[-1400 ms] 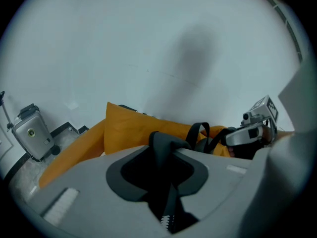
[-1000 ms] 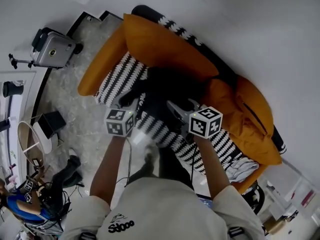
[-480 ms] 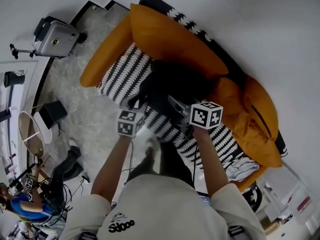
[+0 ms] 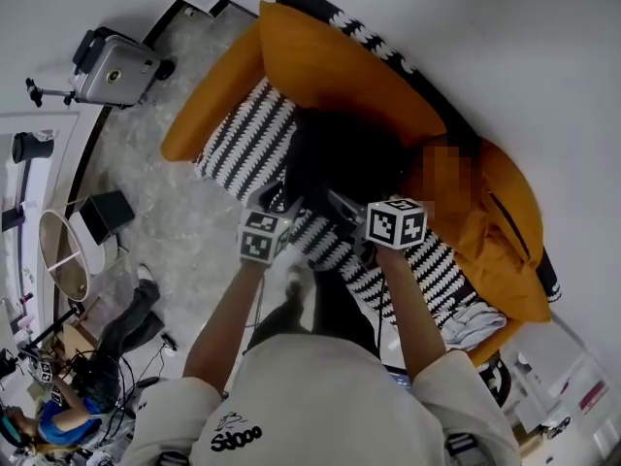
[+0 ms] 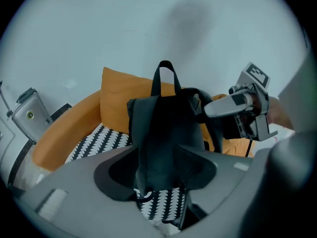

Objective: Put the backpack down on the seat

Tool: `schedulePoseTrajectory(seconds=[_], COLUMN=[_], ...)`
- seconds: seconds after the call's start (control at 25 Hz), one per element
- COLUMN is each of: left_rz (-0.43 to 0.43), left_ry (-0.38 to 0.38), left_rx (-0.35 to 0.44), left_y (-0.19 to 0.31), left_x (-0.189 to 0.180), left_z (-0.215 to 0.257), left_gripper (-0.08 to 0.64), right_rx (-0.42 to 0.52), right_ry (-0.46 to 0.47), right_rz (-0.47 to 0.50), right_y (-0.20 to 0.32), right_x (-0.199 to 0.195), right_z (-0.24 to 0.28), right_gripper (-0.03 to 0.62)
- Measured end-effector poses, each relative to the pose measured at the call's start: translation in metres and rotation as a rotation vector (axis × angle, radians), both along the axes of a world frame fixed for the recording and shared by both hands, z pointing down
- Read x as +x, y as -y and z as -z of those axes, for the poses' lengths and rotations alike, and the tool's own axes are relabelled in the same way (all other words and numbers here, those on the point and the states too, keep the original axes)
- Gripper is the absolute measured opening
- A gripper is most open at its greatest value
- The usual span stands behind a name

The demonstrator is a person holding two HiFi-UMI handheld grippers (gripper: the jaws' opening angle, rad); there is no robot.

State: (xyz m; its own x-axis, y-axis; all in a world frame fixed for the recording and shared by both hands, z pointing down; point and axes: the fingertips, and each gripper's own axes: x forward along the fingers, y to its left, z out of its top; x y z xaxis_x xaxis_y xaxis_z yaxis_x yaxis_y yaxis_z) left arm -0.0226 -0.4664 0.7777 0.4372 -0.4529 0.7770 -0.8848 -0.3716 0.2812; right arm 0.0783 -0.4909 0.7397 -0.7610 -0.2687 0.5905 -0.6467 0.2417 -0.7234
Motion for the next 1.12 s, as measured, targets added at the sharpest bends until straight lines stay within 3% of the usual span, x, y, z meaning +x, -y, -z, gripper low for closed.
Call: schedulePoseTrajectory(seconds=[0.16,0.36,0.68,0.84,1.12], left_rz=[0.020,0.056,0.120,0.141,0.170], left_ry=[0.002,-0.003,-0.023,-0.038,-0.066], left_rx=[-0.001,0.013,0.068,0.113,0.231], left_y=[-0.015,-0.027,-0.071,-0.095,-0.136], left_x=[-0.008,-0.044,-0.077,-0.083,-0.095], left_z=[0.009,0.016,0.050,0.070,0.111], left_gripper=[0.227,0.227,0.204,0.193,0.178], right_rx=[-0.004,0.003,0.086,0.151,0.328], right_ry=[-0.034,-0.077,-0.096,-0.119,-0.292], right_rz=[-0.055,-0.065,-0.100,-0.132,-0.145], right_y=[-0.011,-0.013,-0.042,-0.069,-0.120], right_x=[0.019,0.015,0.008,0.018,0.037], right_z=[-0.005,-0.009,0.037,0.068,0.110], right_gripper=[0.281,0.282,0.281,0.273,0.249])
